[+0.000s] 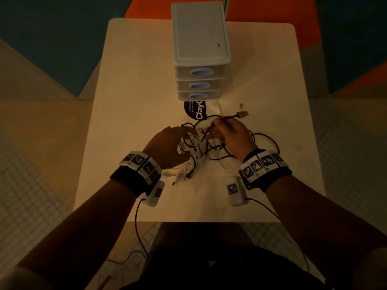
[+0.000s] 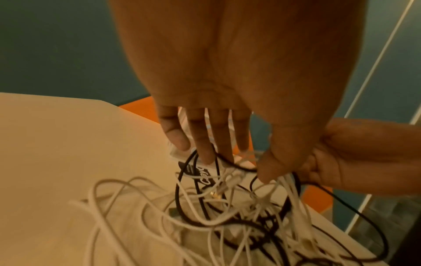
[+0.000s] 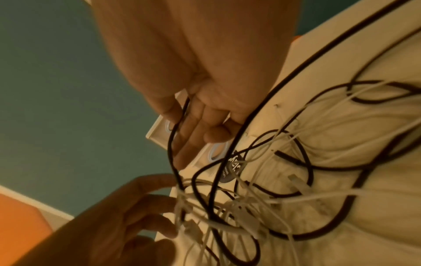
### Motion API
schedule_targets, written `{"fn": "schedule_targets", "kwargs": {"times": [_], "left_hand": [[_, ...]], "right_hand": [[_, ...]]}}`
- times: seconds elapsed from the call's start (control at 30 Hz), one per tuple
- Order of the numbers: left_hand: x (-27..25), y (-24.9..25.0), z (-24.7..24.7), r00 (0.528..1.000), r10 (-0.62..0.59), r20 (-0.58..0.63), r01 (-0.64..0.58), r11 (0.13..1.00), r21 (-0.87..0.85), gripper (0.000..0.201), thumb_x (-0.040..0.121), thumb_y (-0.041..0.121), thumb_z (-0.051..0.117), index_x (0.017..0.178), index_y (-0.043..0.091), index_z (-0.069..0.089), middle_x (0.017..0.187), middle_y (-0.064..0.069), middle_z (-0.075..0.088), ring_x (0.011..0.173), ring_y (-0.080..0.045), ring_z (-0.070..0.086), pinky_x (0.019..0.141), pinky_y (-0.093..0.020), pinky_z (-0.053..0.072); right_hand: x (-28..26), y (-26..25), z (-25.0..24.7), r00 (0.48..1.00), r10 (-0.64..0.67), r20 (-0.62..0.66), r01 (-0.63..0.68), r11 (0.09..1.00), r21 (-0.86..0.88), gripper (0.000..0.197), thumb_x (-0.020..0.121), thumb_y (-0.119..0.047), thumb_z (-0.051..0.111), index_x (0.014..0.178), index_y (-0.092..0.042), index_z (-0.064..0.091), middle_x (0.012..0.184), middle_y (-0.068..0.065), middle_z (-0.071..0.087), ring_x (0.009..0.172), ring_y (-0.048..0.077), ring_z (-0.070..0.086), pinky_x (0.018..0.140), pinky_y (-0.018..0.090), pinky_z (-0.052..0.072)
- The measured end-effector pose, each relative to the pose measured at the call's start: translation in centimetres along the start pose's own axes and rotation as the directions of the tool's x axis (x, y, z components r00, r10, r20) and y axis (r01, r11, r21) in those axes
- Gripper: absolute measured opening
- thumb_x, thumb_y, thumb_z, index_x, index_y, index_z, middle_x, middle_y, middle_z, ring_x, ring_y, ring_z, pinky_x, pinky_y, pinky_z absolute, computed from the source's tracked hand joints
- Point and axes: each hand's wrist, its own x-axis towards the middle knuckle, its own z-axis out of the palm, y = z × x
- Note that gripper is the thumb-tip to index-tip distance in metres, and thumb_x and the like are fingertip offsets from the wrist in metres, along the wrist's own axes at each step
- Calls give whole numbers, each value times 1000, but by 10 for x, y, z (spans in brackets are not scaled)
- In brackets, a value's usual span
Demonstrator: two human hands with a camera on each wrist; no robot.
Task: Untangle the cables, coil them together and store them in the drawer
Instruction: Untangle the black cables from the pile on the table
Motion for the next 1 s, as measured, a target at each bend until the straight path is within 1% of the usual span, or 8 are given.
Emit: {"fn": "schedule_targets", "kwargs": {"times": [0.23,0.4,0.47,0.6,0.67,0.8,0.9,1.0], "left_hand": [[5,-3,-9,999,53,11,-53,998,40,32,87,38,73,113,27,57,97,12,65,78,-13,57,72,-31,47],[5,-7,-41,986,165,2,-164,984,69,13,92,35,69,102,26,70,90,17,67,75,-10,65,78,-35,55],[5,-6,-47,979,203,-27,-202,978,50,13,94,32,66,106,26,69,89,14,70,78,-10,67,79,-36,56],[1,0,-48,964,252,-87,-249,968,42,23,98,33,58,119,31,68,90,10,71,80,-8,63,76,-29,51],[1,5,-46,951,285,-115,-280,958,65,22,98,30,57,117,30,68,87,10,67,80,-6,54,73,-28,46],[-3,14,-51,949,276,-155,-277,961,19,17,99,20,57,113,23,65,94,2,67,85,-9,55,76,-29,50],[-10,18,-61,952,207,-225,-233,968,-96,15,103,17,50,115,19,60,103,6,67,91,-4,61,83,-27,55],[-18,14,-69,942,123,-311,-197,956,-219,15,106,19,44,115,12,54,103,8,70,93,-4,67,82,-29,55]], "right_hand": [[0,2,-6,998,23,-60,-26,998,-62,14,105,-21,51,99,-13,61,78,-2,76,67,14,75,53,25,53],[2,6,-12,999,24,-31,-33,942,-333,23,100,-32,55,88,-21,71,80,2,78,78,22,76,84,48,60],[-5,1,-10,1000,-19,10,21,851,-525,36,99,-47,56,86,-18,73,82,-2,77,81,18,72,87,40,57],[-32,-11,1,929,-361,80,322,683,-656,49,75,-69,72,89,-23,60,83,-12,62,78,8,59,66,22,47],[-39,-13,9,907,-396,142,383,637,-669,61,66,-76,73,97,-26,56,87,-11,61,78,8,58,64,21,47],[-41,-15,18,916,-358,181,379,622,-685,45,82,-48,76,118,-27,59,90,-11,65,78,8,61,71,33,55],[-33,-11,6,945,-309,104,294,669,-683,25,89,-26,73,113,-26,65,91,-12,63,80,9,62,77,35,57],[-27,-6,-13,956,-289,57,243,663,-709,18,85,-26,76,102,-24,70,91,-8,62,85,17,65,79,42,58]]}}
